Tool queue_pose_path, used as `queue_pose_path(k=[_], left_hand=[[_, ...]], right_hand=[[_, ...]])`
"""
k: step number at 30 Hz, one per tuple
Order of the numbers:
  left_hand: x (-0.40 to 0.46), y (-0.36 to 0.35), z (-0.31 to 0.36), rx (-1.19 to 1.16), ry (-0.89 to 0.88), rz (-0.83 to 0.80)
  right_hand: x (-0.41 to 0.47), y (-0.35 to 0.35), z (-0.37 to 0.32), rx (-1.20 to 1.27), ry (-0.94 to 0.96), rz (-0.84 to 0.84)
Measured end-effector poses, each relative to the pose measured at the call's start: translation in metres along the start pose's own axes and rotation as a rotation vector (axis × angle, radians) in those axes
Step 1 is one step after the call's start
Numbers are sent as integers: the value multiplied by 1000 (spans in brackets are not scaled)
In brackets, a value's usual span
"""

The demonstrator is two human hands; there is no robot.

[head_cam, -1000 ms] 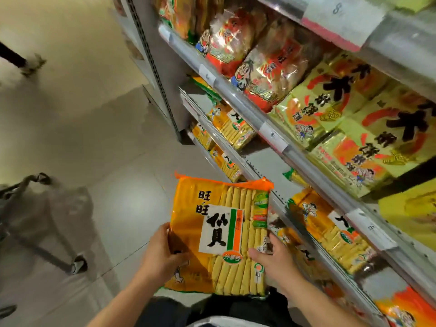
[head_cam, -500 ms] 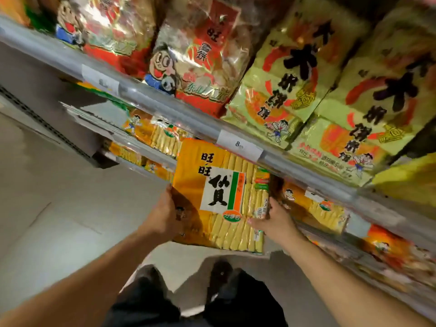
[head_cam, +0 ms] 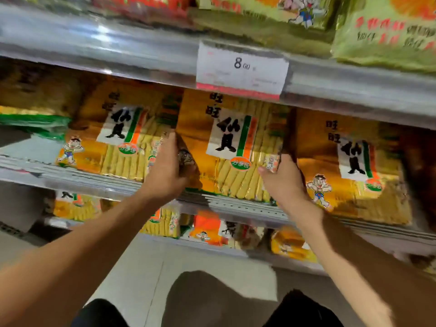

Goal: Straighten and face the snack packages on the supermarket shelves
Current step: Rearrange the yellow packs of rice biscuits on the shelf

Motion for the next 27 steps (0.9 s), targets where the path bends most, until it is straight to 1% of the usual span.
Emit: queue_pose_path(k=[2, 3, 5, 7, 10, 13, 19, 22, 25, 27], left_hand=[[-2, -14, -1, 152, -97, 14], [0, -21, -6, 239, -90, 2], [6, -34, -19, 396, 18, -53], [8, -43, -27, 486, 82, -95], [4, -46, -24, 573, 49, -84], [-3, -45, -16, 618, 4, -60], [-4, -46, -13, 641, -6, -24], [-7, -47, -15, 649, -27, 0], [-9, -46, -12, 648, -77, 58], [-14, -44, -6, 634, -152, 128]], right_hand=[[1, -7, 8, -56, 3, 32], [1, -9, 10, -78, 6, 47], [1, -10, 12, -126, 13, 86], [-1, -10, 12, -182, 34, 124], [-7, -17, 13, -232, 64, 150], [-14, -23, 12, -281, 86, 161], [-24, -30, 6, -370, 183, 238], [-27, -32, 6, -395, 207, 245], [-35, -36, 3, -446, 277, 237], [-45, -40, 3, -464, 352, 236]])
Point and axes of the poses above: each hand's wrist, its own x-axis towards the middle knuckle, its own y-axis out of the back of the hand, z = x × y, the point moved 8 cm from there along x, towards the middle knuckle, and after that the axes turned 11 degrees about -z, right-handed, at the moved point
